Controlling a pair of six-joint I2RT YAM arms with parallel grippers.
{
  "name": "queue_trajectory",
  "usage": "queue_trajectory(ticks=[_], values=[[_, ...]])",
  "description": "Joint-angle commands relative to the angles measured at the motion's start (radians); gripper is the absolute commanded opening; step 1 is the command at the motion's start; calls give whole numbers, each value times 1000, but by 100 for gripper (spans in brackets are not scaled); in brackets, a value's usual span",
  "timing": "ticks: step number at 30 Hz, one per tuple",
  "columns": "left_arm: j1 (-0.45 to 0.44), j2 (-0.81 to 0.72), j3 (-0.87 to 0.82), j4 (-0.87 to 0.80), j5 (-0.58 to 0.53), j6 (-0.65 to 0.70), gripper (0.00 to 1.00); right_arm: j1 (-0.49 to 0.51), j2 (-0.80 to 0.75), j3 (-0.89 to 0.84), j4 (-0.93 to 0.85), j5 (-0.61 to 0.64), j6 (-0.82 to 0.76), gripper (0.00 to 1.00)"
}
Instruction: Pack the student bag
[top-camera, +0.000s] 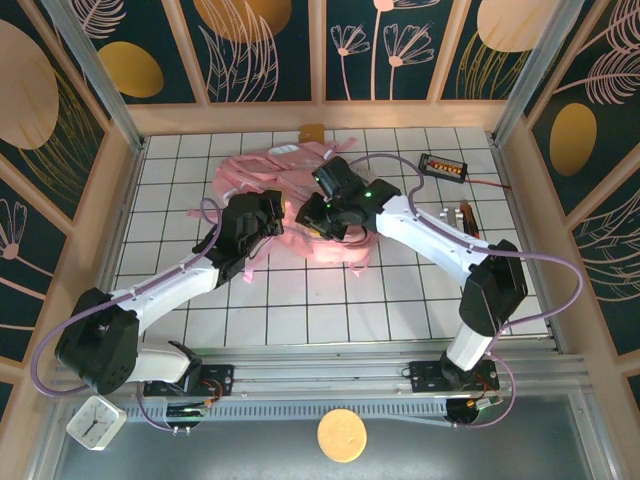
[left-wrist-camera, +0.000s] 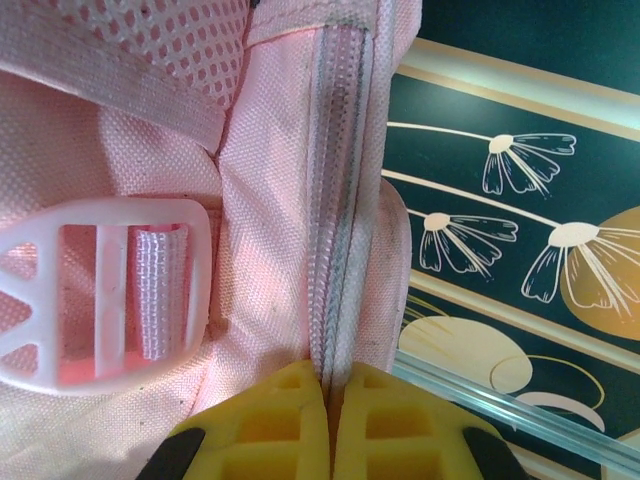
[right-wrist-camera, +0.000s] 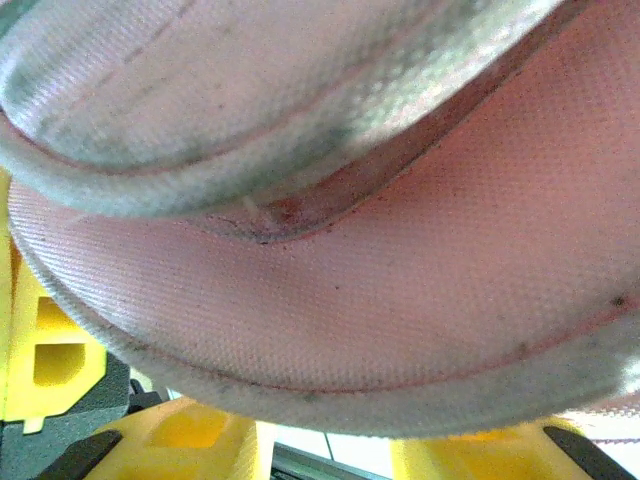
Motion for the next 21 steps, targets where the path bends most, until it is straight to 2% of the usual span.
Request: queue_trajectory(ticks=[1,4,7,8,10,13,16,21], values=[[-29,-16,65,168,30,14,0,0,33,66,25,46,-6,32],[-37,-17,76,154,34,32,0,-2,65,93,3,30,2,27],[-44,-19,84,138,37,58,0,-15,68,71,37,-25,47,27],[-44,-24,85,127,38,65,0,-30,60,41,75,-72,74,28],[-47,-30,73,126,37,67,0,-45,32,-17,146,-116,134,39],[-47,-48,35,134,24,59,0,-54,15,-45,206,-193,184,46],[-47,-65,-4,140,12,44,0,-52,-11,-30,186,-240,185,49],[-47,-68,-25,167,3,23,0,-52,-80,17,-12,-176,105,48]])
